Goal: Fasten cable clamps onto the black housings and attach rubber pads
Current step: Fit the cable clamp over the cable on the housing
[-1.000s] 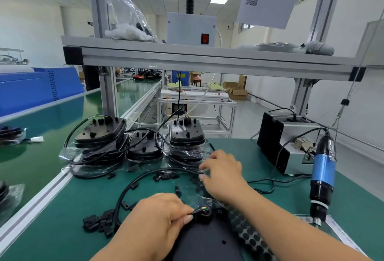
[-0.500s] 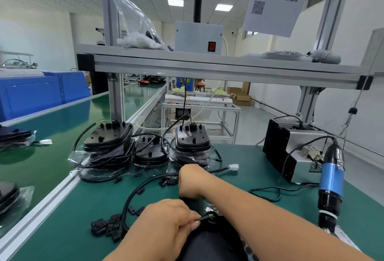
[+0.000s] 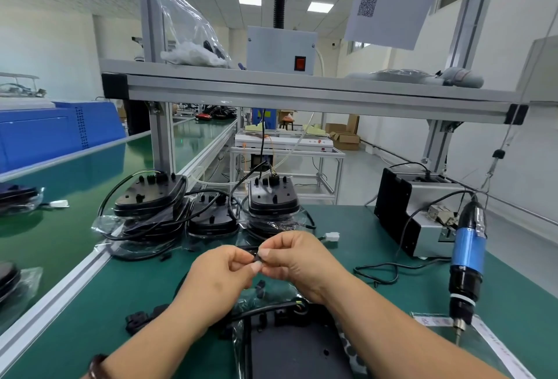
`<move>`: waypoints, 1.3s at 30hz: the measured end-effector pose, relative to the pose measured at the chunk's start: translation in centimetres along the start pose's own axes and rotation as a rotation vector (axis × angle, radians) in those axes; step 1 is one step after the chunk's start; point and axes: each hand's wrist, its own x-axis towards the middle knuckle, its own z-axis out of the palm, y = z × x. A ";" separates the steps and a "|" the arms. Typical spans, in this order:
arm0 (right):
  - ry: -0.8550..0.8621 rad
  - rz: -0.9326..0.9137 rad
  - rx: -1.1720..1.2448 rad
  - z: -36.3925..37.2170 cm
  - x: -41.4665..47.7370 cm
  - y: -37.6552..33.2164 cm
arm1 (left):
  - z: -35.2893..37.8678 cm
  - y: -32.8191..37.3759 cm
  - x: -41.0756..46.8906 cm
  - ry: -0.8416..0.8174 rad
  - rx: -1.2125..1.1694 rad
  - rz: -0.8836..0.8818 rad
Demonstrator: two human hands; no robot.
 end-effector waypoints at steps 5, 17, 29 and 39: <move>-0.045 -0.018 0.060 -0.2 -0.7 -0.3 | 0.1 0.9 -0.2 0.074 0.084 0.065; 0.013 -0.261 -0.128 -1.0 -2.0 -0.1 | 1.1 1.3 0.1 -0.013 -0.140 0.135; -0.029 -0.111 -0.188 -1.4 -3.2 -1.4 | -1.9 1.1 -1.3 -0.429 0.099 0.206; -0.120 0.043 -0.252 -1.4 -3.6 -1.4 | -1.9 1.2 -1.7 -0.446 0.310 0.332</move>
